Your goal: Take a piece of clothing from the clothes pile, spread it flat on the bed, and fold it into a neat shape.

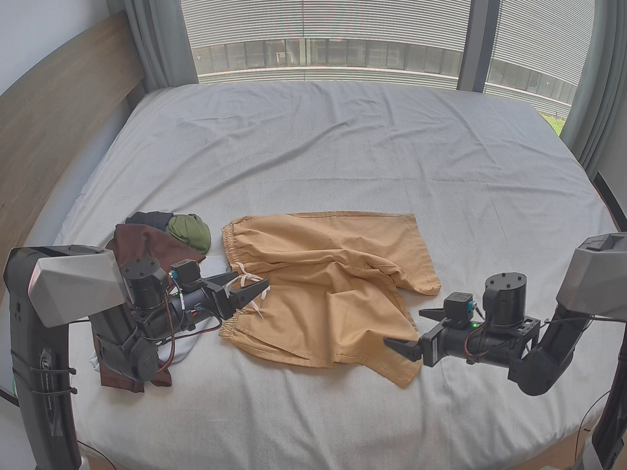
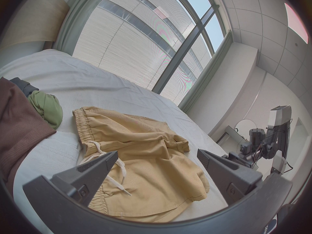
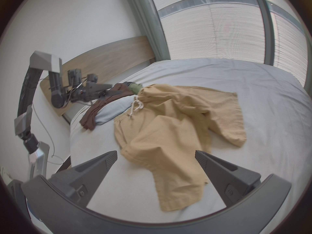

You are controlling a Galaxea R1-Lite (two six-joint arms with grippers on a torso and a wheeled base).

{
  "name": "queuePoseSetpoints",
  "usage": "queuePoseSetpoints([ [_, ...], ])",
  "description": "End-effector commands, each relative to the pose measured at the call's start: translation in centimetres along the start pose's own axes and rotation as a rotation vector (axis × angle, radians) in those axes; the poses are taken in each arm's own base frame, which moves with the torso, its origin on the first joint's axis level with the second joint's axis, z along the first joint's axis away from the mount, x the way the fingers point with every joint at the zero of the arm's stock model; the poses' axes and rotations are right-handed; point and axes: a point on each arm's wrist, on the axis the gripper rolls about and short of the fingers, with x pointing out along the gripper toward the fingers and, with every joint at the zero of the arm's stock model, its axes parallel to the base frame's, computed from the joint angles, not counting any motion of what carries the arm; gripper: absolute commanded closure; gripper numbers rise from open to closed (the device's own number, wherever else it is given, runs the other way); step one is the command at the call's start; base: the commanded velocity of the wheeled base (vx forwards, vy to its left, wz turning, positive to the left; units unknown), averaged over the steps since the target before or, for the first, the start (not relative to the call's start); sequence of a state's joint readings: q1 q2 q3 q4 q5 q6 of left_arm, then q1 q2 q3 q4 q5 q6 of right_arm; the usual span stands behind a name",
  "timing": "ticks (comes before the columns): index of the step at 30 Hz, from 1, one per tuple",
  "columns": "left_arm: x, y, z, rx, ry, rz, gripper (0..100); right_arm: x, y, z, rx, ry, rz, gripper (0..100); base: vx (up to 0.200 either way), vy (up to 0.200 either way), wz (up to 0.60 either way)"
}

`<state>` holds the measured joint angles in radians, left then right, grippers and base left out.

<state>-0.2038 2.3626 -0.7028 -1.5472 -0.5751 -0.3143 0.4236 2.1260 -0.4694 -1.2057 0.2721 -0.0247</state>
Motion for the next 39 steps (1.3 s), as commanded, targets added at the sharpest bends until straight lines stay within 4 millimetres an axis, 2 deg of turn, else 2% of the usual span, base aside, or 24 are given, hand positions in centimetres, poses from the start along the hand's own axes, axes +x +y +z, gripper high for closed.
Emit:
queuePoseSetpoints([
  [1,0.1,-0.1,-0.1,0.001,0.002,-0.003,0,-0.7,-3.1,-0.5,0.067,-0.002,-0.093,0,0.000,0.000,0.00],
  [3,0.1,-0.1,-0.1,0.000,0.003,-0.003,0,-0.4,-3.8,-1.2,0.106,0.003,-0.108,0,0.000,0.000,0.00],
  [4,0.1,-0.1,-0.1,0.001,0.002,-0.003,0,0.1,-4.2,-1.8,0.179,-0.009,-0.113,0,0.000,0.000,0.00],
  [10,0.1,0.0,-0.2,0.000,0.003,-0.003,0,1.1,-4.3,-2.9,0.480,-0.025,-0.109,0,0.000,0.000,0.00],
  [20,0.2,0.1,-0.6,-0.005,0.012,-0.001,0,2.7,-4.8,-5.3,0.655,0.033,-0.124,0,0.000,0.000,0.00],
  [28,0.3,0.1,-0.7,-0.007,0.016,-0.003,0,3.3,-4.8,-5.2,0.830,0.020,-0.123,0,0.000,0.000,0.00],
  [33,0.3,0.2,-0.8,-0.009,0.018,-0.002,0,3.7,-5.0,-5.6,0.884,0.021,-0.128,0,0.000,0.000,0.00],
  [39,0.4,0.1,-1.0,-0.009,0.023,-0.004,0,4.1,-5.3,-5.0,0.934,0.006,-0.128,0,0.000,0.000,0.00],
])
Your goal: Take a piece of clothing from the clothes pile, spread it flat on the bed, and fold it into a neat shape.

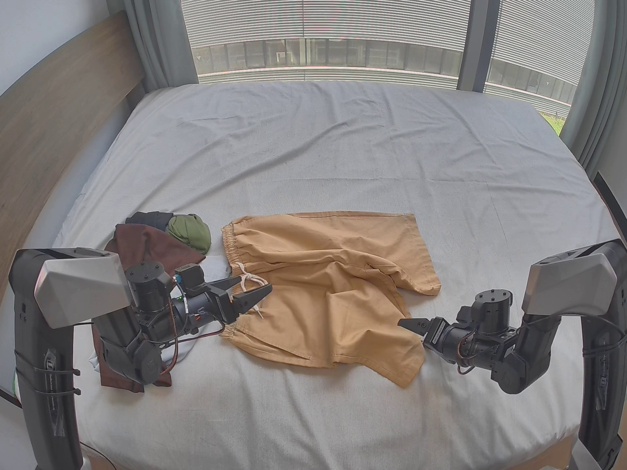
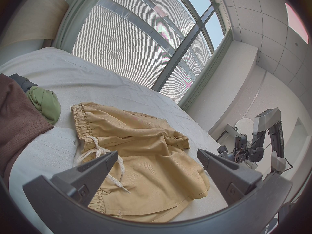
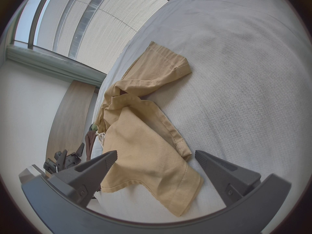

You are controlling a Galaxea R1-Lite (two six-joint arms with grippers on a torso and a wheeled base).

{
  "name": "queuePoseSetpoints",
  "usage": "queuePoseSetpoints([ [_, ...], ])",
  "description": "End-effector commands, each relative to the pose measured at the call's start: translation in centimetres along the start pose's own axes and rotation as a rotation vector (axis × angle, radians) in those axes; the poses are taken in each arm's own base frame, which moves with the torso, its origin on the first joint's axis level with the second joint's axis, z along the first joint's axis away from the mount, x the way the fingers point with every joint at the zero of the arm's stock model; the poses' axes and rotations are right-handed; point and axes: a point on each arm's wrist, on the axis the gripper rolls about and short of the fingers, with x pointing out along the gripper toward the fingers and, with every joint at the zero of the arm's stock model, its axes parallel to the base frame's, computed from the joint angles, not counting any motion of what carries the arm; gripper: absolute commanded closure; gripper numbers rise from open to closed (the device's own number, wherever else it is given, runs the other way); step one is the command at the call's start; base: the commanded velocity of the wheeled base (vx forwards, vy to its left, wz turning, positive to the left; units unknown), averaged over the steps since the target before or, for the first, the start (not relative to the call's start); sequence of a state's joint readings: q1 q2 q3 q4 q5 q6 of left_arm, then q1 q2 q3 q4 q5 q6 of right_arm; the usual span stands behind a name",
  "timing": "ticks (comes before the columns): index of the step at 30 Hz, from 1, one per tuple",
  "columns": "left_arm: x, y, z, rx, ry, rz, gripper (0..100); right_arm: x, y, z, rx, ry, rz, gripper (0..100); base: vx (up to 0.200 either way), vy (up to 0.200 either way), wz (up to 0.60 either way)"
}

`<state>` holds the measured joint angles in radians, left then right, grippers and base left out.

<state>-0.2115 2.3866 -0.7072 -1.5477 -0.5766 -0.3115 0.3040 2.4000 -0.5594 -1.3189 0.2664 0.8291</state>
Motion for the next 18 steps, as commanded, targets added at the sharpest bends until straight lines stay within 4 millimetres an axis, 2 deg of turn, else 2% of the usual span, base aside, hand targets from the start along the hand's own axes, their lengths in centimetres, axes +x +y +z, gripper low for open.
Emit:
queuePoseSetpoints([
  [1,0.06,0.02,-0.18,-0.002,0.004,0.001,0,0.47,0.09,0.27,0.014,0.005,-0.005,0,0.000,0.000,0.00],
  [7,0.09,-0.03,-0.20,-0.002,0.005,-0.002,0,1.26,0.45,0.88,0.071,-0.016,-0.045,0,0.000,0.000,0.00],
  [18,0.08,-0.05,-0.15,-0.001,0.004,-0.002,0,1.35,0.58,0.97,0.092,-0.022,-0.041,0,0.000,0.000,0.00],
])
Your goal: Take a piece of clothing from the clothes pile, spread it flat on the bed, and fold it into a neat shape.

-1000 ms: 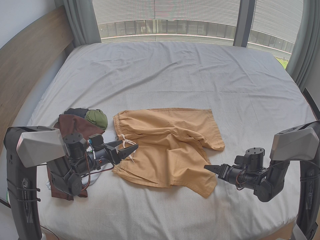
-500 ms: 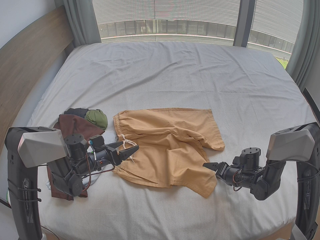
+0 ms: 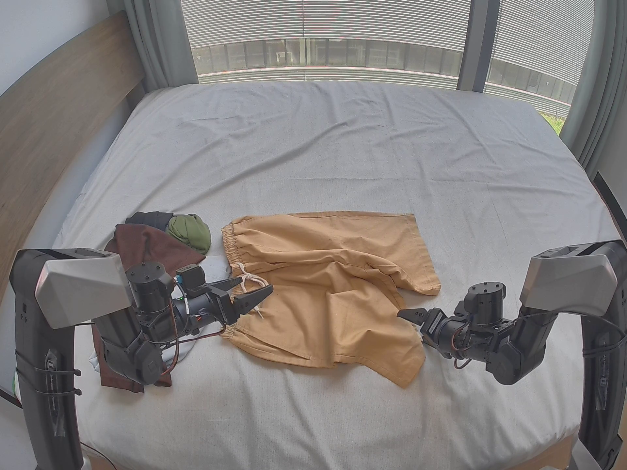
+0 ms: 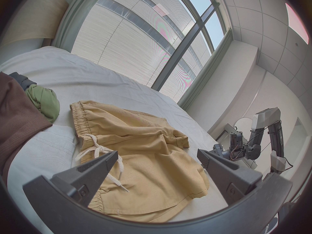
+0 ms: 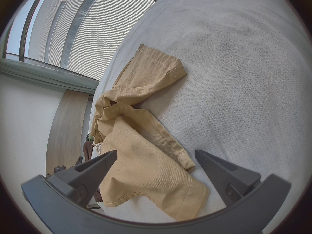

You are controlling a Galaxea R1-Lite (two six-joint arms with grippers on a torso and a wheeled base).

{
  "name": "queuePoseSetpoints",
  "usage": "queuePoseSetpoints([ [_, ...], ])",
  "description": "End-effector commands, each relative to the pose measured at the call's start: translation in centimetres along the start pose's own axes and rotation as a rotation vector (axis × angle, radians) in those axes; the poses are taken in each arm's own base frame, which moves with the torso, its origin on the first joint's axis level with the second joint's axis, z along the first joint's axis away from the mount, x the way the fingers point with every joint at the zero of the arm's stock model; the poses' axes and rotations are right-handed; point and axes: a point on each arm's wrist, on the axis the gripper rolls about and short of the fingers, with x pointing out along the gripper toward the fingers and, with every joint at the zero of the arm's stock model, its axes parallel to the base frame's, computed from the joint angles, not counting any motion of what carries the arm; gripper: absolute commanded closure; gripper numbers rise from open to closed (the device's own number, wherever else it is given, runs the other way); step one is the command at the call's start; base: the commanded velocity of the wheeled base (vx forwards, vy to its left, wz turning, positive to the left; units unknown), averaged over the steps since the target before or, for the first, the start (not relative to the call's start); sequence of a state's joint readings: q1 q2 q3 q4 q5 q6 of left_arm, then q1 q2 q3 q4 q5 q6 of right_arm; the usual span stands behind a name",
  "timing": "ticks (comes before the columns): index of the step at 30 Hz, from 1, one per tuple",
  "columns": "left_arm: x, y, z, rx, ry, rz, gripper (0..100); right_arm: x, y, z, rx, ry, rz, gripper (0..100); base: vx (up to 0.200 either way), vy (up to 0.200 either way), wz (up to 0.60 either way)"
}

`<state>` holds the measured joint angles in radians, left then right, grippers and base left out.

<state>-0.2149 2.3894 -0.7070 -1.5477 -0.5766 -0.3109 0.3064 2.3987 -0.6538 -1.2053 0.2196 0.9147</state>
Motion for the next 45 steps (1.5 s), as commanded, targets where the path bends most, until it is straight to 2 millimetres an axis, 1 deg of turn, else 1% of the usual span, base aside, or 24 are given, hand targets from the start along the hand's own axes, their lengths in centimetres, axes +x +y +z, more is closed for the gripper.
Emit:
queuePoseSetpoints([
  [1,0.0,0.0,0.0,-0.001,0.000,0.000,0,0.0,0.1,0.0,0.012,0.001,0.002,0,0.000,0.000,0.00],
  [6,0.0,0.0,0.0,0.000,-0.001,0.000,0,0.0,0.1,0.0,0.028,0.002,0.000,0,0.000,0.000,0.00],
  [7,0.0,0.0,0.0,0.000,-0.001,0.000,0,0.0,0.1,0.0,0.028,0.002,0.000,100,0.000,0.000,0.00],
  [22,0.0,-0.1,0.1,0.001,-0.002,-0.002,0,0.0,0.1,0.0,0.034,-0.017,-0.002,100,0.000,0.000,0.00],
  [32,0.1,-0.2,0.0,0.002,0.000,-0.003,0,-0.1,0.2,0.7,0.021,-0.047,-0.004,100,0.000,0.000,0.00],
  [35,0.1,-0.2,0.0,0.002,0.000,-0.003,0,-0.2,0.0,0.3,0.002,-0.031,-0.018,100,0.000,0.000,0.00],
  [37,0.0,-0.2,0.1,0.003,-0.001,-0.004,0,-0.3,-0.3,-0.3,-0.022,-0.011,-0.031,100,0.000,0.000,0.00],
  [38,0.0,-0.2,0.1,0.003,0.000,-0.005,0,-0.3,-0.2,-0.5,-0.024,-0.007,-0.028,0,0.000,0.000,0.00],
  [39,0.0,-0.2,0.1,0.003,-0.001,-0.004,0,-0.3,-0.1,-0.8,-0.028,0.000,-0.026,0,0.000,0.000,0.00],
  [40,0.0,-0.2,0.1,0.003,0.000,-0.005,0,-0.3,0.4,-1.5,-0.037,0.021,-0.022,0,0.000,0.000,0.00],
  [42,0.0,-0.2,0.1,0.003,0.000,-0.005,0,-0.5,0.6,-2.5,-0.048,0.055,-0.026,0,0.000,0.000,0.00],
  [45,0.0,-0.2,0.1,0.003,0.000,-0.005,0,-0.7,1.2,-3.5,-0.065,0.083,-0.018,0,0.000,0.000,0.00],
])
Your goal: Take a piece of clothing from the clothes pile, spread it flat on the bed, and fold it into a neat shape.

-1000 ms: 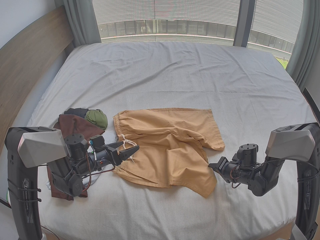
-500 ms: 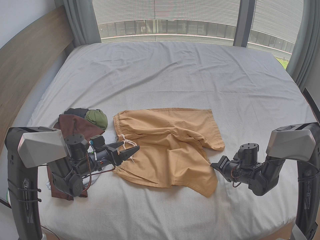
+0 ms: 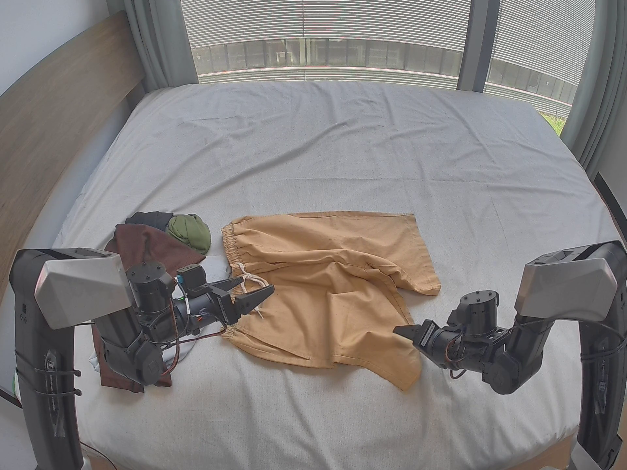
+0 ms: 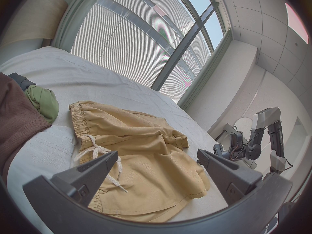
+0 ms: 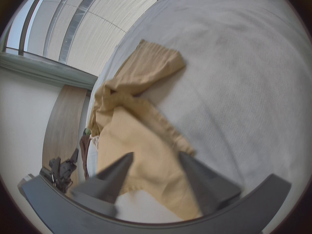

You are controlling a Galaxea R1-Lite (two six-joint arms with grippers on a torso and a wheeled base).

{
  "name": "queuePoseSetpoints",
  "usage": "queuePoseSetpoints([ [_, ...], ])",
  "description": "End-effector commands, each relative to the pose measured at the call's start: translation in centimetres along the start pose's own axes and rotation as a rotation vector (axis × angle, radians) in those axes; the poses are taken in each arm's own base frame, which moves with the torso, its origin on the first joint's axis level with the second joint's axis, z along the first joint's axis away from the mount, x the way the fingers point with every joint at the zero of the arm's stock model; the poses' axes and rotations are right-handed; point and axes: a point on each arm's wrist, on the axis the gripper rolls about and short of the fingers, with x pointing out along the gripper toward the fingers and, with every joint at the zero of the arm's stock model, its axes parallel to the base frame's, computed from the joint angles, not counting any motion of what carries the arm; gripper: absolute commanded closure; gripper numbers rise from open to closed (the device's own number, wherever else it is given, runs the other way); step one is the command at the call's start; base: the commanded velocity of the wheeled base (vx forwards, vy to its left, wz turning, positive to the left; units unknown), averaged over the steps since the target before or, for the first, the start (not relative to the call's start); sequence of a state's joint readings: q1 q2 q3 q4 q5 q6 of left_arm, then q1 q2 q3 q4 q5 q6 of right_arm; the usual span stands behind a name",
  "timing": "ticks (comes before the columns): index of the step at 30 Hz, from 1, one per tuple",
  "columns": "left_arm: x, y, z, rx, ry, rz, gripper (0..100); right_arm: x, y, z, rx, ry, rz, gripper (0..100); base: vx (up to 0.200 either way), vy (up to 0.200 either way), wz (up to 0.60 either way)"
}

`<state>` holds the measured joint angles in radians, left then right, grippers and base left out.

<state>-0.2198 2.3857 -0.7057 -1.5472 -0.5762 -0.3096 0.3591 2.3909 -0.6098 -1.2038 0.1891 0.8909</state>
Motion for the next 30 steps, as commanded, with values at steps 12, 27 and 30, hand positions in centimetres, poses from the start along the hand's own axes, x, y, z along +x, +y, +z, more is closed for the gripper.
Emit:
queuePoseSetpoints([
  [12,0.0,-0.1,0.0,0.000,0.000,-0.002,0,-0.9,1.5,-1.6,-0.032,0.015,0.009,0,0.000,0.000,0.00],
  [27,0.0,-0.1,-0.1,-0.001,0.002,-0.001,0,0.4,-0.4,1.0,0.011,-0.088,-0.048,0,0.000,0.000,0.00],
  [30,0.0,0.0,-0.1,-0.002,0.004,-0.001,0,0.5,-0.4,0.9,0.009,-0.085,-0.050,0,0.000,0.000,0.00],
])
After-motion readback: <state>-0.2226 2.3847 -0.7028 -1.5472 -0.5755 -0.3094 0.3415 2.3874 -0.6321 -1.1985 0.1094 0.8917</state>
